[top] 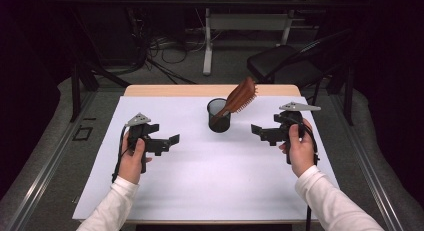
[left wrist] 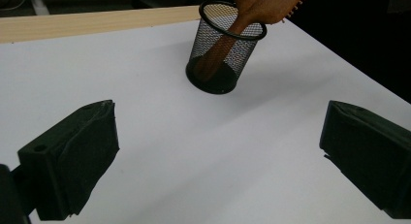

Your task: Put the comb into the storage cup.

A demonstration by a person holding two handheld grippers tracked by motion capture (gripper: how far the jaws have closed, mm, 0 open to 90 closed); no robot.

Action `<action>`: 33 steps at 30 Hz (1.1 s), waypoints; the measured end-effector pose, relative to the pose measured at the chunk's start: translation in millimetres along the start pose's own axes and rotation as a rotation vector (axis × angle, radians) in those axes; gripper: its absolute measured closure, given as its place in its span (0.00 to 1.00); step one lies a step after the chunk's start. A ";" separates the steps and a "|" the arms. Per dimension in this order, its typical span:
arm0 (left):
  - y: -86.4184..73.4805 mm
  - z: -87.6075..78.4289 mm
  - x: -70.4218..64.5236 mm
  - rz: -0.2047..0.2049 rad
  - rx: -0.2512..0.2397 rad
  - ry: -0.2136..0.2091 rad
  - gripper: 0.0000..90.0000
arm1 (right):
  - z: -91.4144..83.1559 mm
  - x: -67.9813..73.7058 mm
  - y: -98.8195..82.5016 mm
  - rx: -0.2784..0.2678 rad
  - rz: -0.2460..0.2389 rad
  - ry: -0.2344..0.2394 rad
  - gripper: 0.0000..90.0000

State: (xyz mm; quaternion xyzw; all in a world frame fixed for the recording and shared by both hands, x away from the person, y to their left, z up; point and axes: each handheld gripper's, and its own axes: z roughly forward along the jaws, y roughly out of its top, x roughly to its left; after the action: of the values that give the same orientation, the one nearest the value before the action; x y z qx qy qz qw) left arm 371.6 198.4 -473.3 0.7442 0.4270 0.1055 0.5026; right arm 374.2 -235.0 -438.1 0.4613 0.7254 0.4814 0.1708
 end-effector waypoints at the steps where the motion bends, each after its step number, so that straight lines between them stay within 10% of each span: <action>1: -1.8 -2.1 1.3 -0.001 0.002 0.001 0.00 | -0.4 -0.8 -2.9 0.005 0.005 -0.002 0.00; 33: -55.5 -35.0 34.7 -0.007 -0.036 0.027 0.00 | -10.0 -14.3 -113.5 -0.018 0.084 -0.031 0.00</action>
State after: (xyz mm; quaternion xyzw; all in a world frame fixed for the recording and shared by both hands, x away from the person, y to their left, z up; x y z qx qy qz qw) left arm 342.9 254.4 -512.7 0.7320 0.4344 0.1218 0.5105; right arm 317.4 -264.9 -533.3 0.4974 0.6983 0.4873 0.1656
